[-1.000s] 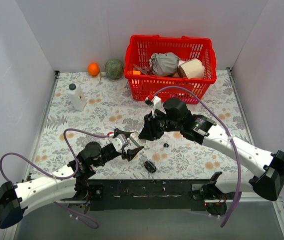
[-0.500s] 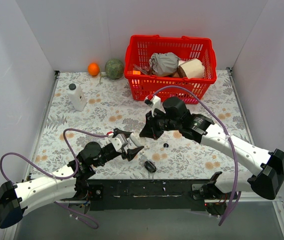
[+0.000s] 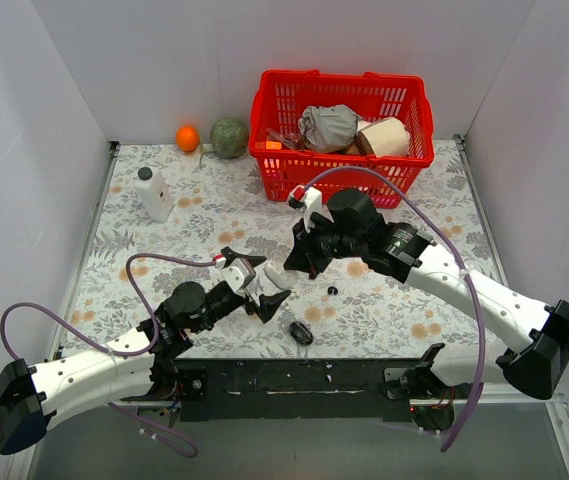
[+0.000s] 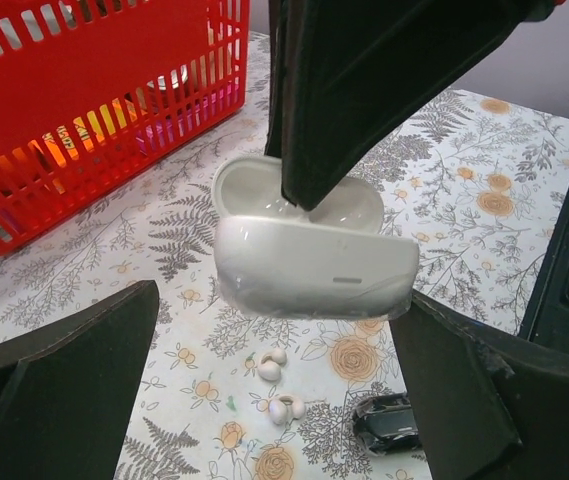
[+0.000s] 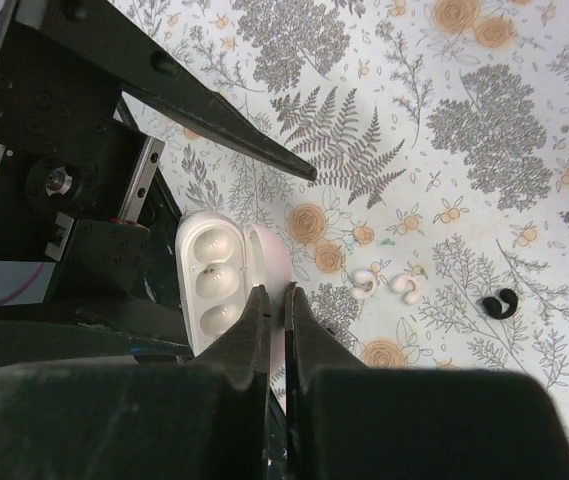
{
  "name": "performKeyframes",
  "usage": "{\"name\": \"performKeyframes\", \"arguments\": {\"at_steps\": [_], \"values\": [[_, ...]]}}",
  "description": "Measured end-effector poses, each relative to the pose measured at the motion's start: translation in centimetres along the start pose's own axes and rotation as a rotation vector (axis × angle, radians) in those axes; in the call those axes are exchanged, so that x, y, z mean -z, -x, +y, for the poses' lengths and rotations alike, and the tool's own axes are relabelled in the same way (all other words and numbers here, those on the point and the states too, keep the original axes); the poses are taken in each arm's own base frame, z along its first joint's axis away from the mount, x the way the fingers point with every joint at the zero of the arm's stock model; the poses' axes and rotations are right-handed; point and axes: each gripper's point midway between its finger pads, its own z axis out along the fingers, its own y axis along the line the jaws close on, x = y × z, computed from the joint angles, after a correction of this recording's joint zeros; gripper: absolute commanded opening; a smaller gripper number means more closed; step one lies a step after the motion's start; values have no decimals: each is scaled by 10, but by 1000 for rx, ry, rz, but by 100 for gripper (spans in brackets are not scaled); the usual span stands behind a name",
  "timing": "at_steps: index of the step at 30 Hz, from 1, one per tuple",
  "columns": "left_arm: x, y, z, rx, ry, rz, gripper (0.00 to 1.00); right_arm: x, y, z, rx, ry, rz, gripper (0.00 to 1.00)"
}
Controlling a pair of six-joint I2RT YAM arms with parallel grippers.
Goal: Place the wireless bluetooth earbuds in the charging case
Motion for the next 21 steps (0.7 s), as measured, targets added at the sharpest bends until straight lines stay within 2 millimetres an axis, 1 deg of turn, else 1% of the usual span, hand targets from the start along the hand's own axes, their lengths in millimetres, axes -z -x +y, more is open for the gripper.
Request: {"name": "performKeyframes", "arguments": {"at_steps": [7, 9, 11, 15, 18, 21], "values": [[1, -1, 12, 40, 77, 18, 98, 16, 14, -4, 65, -56, -14, 1], [0, 1, 15, 65, 102, 28, 98, 22, 20, -7, 104, -90, -24, 1], [0, 6, 14, 94, 101, 32, 98, 30, 25, -11, 158, -134, -36, 1], [-1, 27, 2, 159, 46, 27, 98, 43, 29, -13, 281, -222, -55, 1], [0, 44, -15, 182, -48, 9, 98, 52, 33, -9, 383, -264, -71, 1], [5, 50, -31, 193, -148, 10, 98, 59, 34, -4, 483, -300, -76, 1]]}}
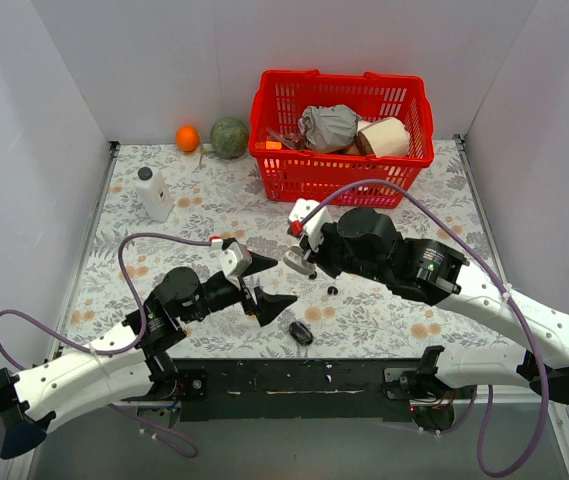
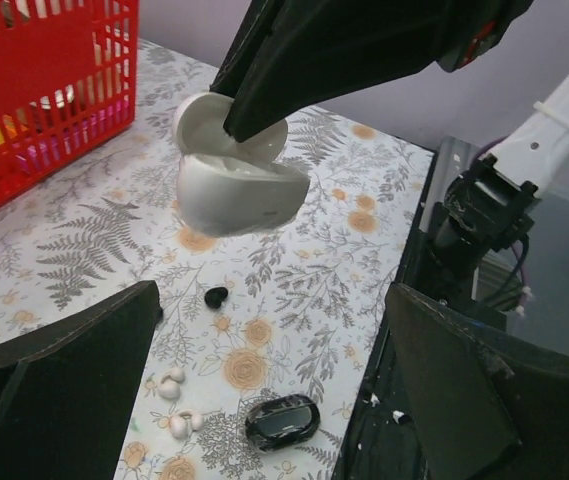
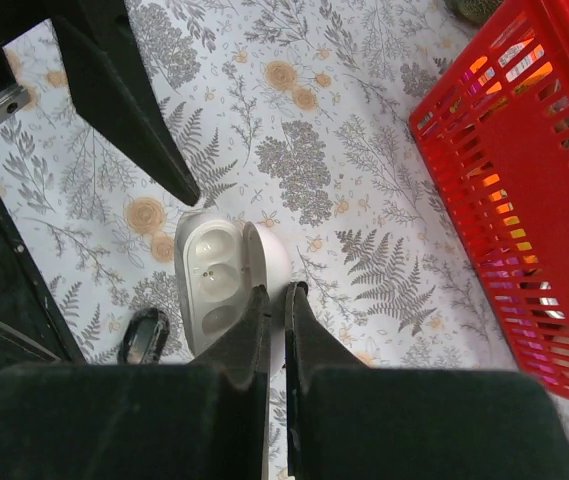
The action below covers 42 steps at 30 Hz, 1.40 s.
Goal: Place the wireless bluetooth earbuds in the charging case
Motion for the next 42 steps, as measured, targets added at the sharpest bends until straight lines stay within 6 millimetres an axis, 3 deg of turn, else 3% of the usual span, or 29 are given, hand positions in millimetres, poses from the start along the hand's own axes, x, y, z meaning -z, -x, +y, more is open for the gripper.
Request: {"name": "performKeyframes", "arguments": {"at_steps": [8, 12, 14, 24, 35, 42], "values": [[-10, -12, -13, 8, -110, 88, 97, 4, 1, 26, 195, 19, 10, 1], [-12, -15, -14, 3, -129, 104, 90, 6, 3, 40, 229, 49, -1, 1], [-12, -16, -14, 0, -136, 104, 81, 6, 4, 43, 237, 59, -3, 1], [-12, -1, -18, -38, -167, 41, 61, 2, -3, 51, 238, 90, 10, 1], [-9, -11, -19, -49, -181, 54, 70, 0, 2, 58, 215, 122, -12, 1], [-7, -17, -19, -49, -183, 61, 56, 1, 2, 62, 199, 141, -15, 1]]}}
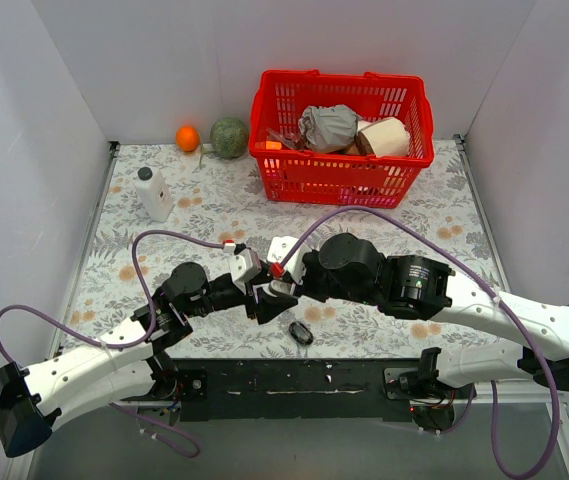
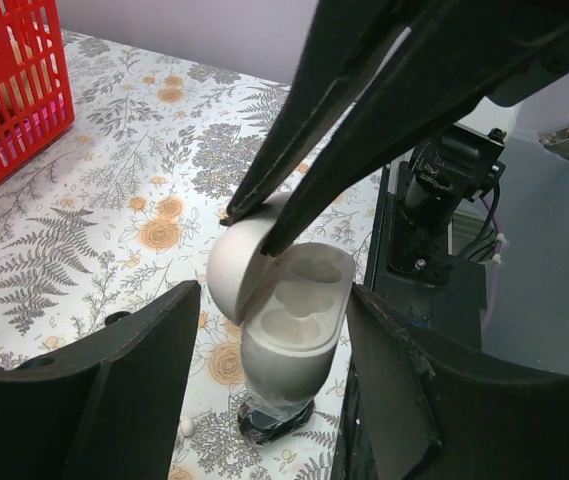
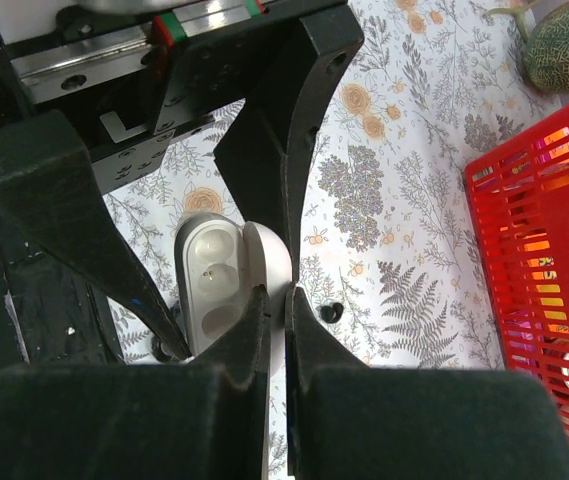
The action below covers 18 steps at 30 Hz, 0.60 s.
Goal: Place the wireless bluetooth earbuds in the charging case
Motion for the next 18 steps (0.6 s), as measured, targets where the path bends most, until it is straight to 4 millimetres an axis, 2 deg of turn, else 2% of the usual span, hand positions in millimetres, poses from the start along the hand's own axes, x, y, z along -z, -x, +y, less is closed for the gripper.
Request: {"name": "performKeyframes", "arguments": {"at_steps": [5, 10, 12, 14, 18], "values": [[1, 1, -4, -7, -24, -4, 36, -2, 3, 0, -4, -3, -9, 1], [2, 1, -8, -6, -38, -14, 27, -4, 4, 0, -4, -3, -16, 1], [3, 1, -9, -5, -42, -18, 11, -4, 5, 0, -2, 2, -17, 1], [4, 1, -9, -6, -44, -27, 1, -4, 5, 0, -4, 3, -20, 1], [5, 2, -10, -6, -46, -39, 0, -4, 6, 2, -6, 9, -24, 1]]}}
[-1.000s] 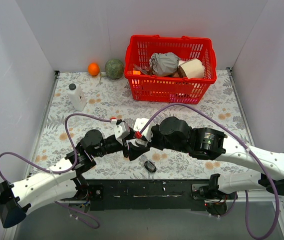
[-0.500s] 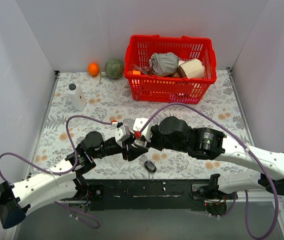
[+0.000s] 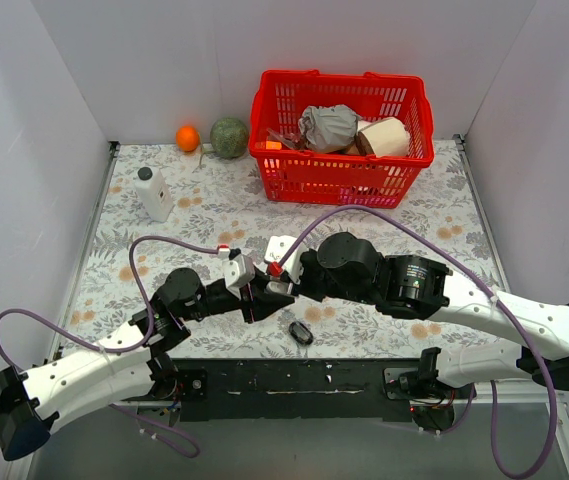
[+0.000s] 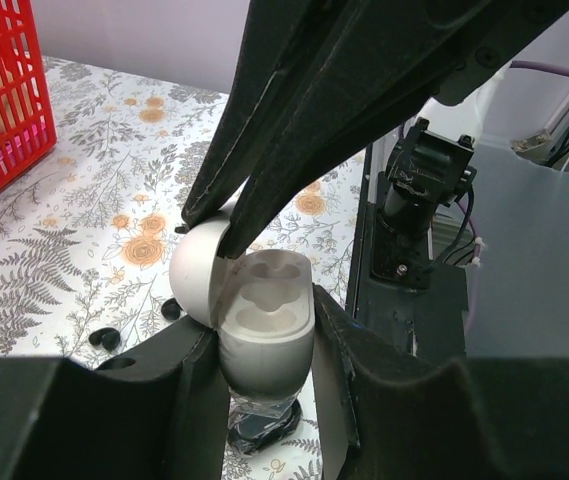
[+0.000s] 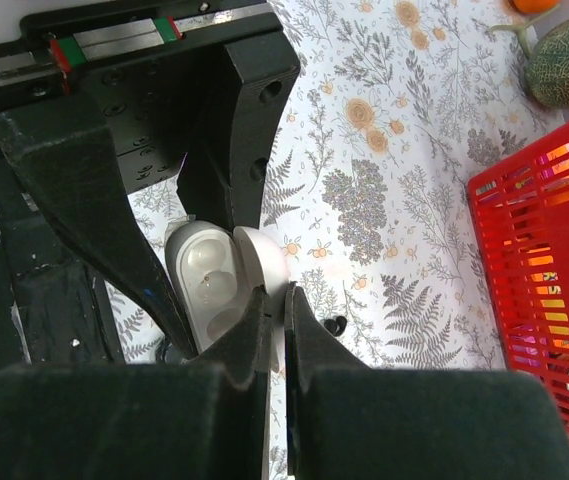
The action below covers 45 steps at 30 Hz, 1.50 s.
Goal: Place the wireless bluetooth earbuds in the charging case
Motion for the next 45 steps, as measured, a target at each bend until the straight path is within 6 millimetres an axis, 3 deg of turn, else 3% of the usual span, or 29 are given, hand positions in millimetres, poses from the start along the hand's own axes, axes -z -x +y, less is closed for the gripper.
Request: {"name": "performKeyframes", "arguments": {"at_steps": [4, 7, 10, 23, 28, 32, 35, 39, 42, 45], "values": [[2, 0, -1, -4, -3, -18, 0, -1, 1, 1, -5, 5, -8, 3], [3, -2, -2, -2, -4, -26, 0, -2, 0, 2, -23, 2, -5, 28], [4, -2, -1, -4, 0, -39, 0, -3, -1, 1, -54, -11, -3, 38], [12, 4, -2, -19, 14, -89, 0, -6, 5, -10, -154, -64, -31, 46], [15, 6, 0, -17, 31, -99, 0, -7, 7, -12, -176, -66, -41, 59], [20, 6, 3, -11, 62, -114, 0, 2, 3, -16, -197, -86, -68, 63], [24, 7, 7, -5, 91, -131, 0, 21, -5, -21, -230, -121, -100, 63], [28, 10, 10, 9, 121, -151, 0, 39, -18, -34, -304, -206, -135, 55], [30, 11, 10, 25, 129, -159, 0, 32, -49, -46, -392, -280, -74, 47], [33, 8, 8, 48, 128, -167, 0, 12, -94, -51, -498, -330, 43, 43]]}}
